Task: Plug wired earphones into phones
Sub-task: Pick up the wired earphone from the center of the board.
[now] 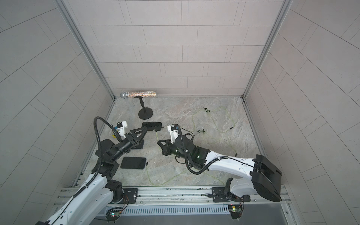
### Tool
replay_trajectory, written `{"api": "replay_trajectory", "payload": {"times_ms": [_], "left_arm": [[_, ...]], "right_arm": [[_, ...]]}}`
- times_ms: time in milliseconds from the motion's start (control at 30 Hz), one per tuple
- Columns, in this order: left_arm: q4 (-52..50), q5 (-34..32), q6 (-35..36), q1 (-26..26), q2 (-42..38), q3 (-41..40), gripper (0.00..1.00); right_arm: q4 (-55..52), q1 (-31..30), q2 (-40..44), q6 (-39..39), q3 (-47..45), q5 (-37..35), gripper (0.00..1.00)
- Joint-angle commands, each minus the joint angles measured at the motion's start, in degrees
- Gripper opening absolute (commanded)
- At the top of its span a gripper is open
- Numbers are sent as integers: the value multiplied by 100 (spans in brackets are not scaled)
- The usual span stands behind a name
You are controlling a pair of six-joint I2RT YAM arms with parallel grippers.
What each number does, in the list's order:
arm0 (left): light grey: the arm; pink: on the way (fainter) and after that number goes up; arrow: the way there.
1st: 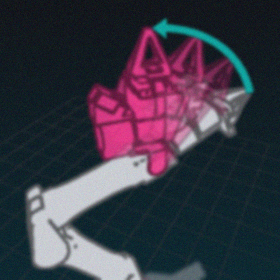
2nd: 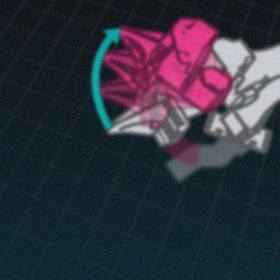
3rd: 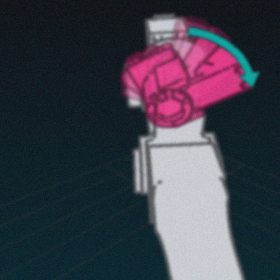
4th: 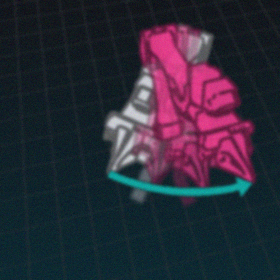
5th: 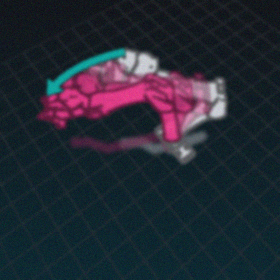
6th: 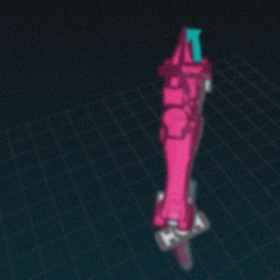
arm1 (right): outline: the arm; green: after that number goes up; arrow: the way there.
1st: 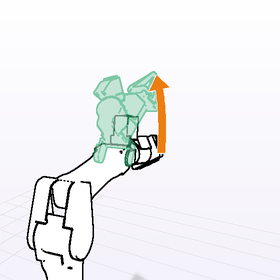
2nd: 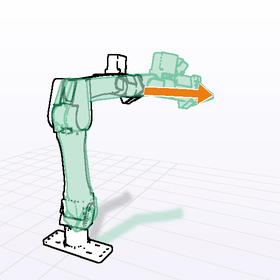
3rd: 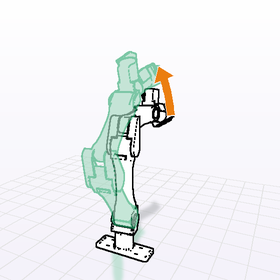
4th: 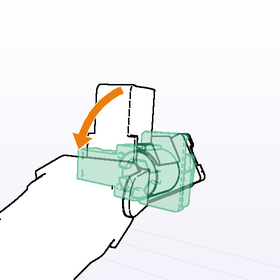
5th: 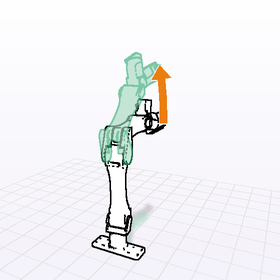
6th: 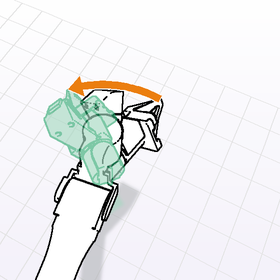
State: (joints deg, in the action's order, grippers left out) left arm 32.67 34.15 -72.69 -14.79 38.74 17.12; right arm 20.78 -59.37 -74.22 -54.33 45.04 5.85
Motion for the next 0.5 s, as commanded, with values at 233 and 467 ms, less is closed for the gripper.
{"api": "replay_trajectory", "payload": {"times_ms": [233,467], "left_arm": [[995,-282,-216,-232,209,-78,45],[1482,-206,-502,-280,462,-76,35]], "right_arm": [[449,-168,310,-72,0,164,0],[448,-249,168,-52,80,241,0]]}}
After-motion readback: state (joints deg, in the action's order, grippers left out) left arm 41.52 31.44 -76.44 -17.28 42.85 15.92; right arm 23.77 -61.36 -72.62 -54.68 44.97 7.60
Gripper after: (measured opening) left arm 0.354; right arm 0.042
